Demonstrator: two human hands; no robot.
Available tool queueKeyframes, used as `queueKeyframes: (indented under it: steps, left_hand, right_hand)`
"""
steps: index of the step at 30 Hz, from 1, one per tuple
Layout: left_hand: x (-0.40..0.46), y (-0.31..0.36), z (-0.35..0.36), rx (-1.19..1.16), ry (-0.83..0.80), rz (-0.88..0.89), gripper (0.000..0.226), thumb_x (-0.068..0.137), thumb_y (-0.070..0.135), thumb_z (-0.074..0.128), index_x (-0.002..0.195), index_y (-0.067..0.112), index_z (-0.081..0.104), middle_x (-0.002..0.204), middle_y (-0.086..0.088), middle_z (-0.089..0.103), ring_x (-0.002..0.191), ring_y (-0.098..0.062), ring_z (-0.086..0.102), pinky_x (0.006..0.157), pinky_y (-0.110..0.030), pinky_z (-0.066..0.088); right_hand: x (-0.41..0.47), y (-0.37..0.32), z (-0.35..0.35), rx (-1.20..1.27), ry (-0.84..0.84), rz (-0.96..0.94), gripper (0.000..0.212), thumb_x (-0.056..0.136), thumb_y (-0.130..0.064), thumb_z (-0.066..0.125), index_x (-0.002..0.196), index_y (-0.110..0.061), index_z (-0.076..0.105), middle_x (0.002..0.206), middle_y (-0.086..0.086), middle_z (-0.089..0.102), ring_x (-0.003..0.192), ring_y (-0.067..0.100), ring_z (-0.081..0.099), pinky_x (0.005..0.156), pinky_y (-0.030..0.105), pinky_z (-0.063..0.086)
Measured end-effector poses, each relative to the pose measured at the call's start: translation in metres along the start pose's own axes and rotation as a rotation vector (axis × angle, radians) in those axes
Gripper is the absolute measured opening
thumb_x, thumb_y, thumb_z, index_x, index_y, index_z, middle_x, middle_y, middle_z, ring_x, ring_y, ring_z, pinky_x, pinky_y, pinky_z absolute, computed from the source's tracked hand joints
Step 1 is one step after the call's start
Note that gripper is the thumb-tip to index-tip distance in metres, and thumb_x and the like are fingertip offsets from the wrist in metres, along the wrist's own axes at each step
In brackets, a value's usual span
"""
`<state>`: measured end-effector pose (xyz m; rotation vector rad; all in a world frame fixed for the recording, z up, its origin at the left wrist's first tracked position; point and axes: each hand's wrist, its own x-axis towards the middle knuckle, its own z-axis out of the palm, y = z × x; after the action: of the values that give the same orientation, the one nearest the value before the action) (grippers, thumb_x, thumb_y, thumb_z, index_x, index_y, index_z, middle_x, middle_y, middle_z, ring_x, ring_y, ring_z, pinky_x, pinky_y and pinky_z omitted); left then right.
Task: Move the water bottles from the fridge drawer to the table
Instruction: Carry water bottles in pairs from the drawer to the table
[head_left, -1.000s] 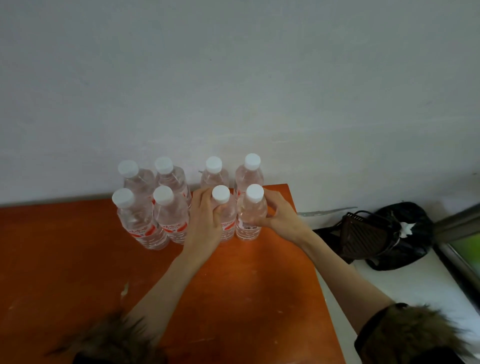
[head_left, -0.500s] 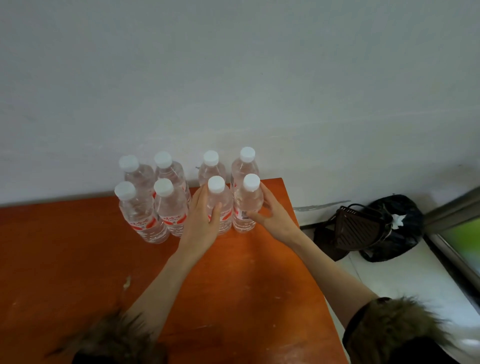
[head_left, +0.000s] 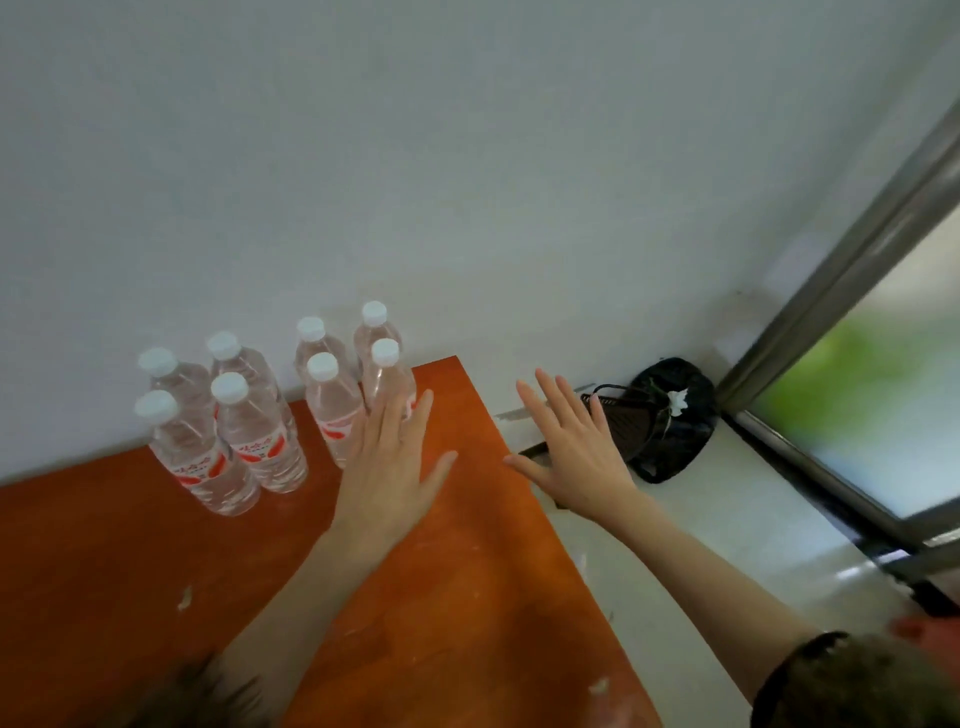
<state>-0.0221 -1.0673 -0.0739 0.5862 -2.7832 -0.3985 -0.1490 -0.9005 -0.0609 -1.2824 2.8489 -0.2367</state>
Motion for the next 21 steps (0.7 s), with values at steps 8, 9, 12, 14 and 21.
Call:
queueKeyframes:
  steps: [8, 9, 12, 14, 21]
  left_hand:
    - [-0.021, 0.17, -0.022, 0.058, 0.046, 0.496, 0.074, 0.084, 0.063, 0.021, 0.147, 0.027, 0.012, 0.156, -0.009, 0.012, 0.144, -0.027, 0.006, 0.112, -0.048, 0.006]
    - [-0.033, 0.195, -0.023, 0.047, 0.042, 0.543, 0.074, 0.083, 0.064, 0.02, 0.147, 0.028, 0.013, 0.156, -0.008, 0.012, 0.144, -0.028, 0.006, 0.113, -0.049, 0.006]
    - [-0.078, 0.268, -0.027, -0.021, 0.06, 0.68, 0.072, 0.083, 0.063, 0.023, 0.147, 0.029, 0.016, 0.156, -0.007, 0.014, 0.144, -0.028, 0.008, 0.113, -0.05, 0.005]
    - [-0.114, 0.315, -0.027, -0.074, 0.051, 0.776, 0.07, 0.084, 0.06, 0.027, 0.146, 0.027, 0.021, 0.154, -0.009, 0.021, 0.143, -0.03, 0.014, 0.112, -0.052, 0.011]
    - [-0.229, 0.467, -0.01, -0.165, 0.003, 1.078, 0.069, 0.085, 0.06, 0.029, 0.144, 0.024, 0.027, 0.152, -0.01, 0.027, 0.14, -0.032, 0.023, 0.111, -0.057, 0.021]
  right_hand:
    - [-0.172, 0.091, -0.085, -0.286, 0.233, 0.282, 0.087, 0.075, -0.077, 0.025, 0.146, -0.028, 0.02, 0.155, 0.007, 0.022, 0.142, 0.03, 0.017, 0.109, 0.058, 0.014]
    - [-0.201, 0.101, -0.092, -0.308, 0.238, 0.328, 0.087, 0.074, -0.077, 0.025, 0.146, -0.028, 0.019, 0.155, 0.007, 0.021, 0.143, 0.029, 0.018, 0.109, 0.059, 0.016]
    - [-0.295, 0.127, -0.111, -0.376, 0.259, 0.473, 0.089, 0.073, -0.078, 0.025, 0.147, -0.029, 0.012, 0.156, 0.006, 0.018, 0.143, 0.03, 0.017, 0.108, 0.061, 0.02]
    - [-0.359, 0.137, -0.122, -0.395, 0.271, 0.559, 0.088, 0.073, -0.077, 0.026, 0.146, -0.03, 0.012, 0.156, 0.007, 0.019, 0.142, 0.032, 0.02, 0.108, 0.061, 0.02]
    - [-0.56, 0.163, -0.155, -0.4, 0.28, 0.879, 0.088, 0.074, -0.076, 0.03, 0.148, -0.031, 0.011, 0.157, 0.007, 0.012, 0.144, 0.031, 0.013, 0.111, 0.06, 0.013]
